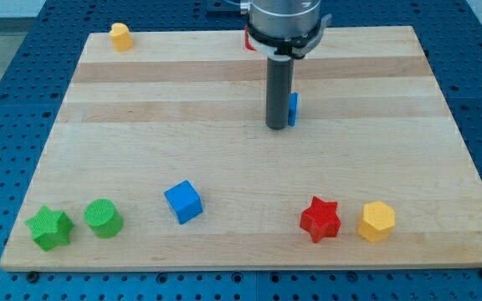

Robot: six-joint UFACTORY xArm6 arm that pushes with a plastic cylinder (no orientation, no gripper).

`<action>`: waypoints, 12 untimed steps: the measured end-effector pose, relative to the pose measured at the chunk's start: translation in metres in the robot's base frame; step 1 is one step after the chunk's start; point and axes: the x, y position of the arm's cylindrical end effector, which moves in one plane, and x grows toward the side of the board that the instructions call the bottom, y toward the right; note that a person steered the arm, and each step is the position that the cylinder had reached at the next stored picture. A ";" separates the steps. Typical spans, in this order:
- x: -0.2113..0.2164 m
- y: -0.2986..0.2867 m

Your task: Slide the blue triangle to top right

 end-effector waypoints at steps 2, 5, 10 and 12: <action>-0.041 0.032; -0.096 0.093; -0.156 0.156; -0.108 0.114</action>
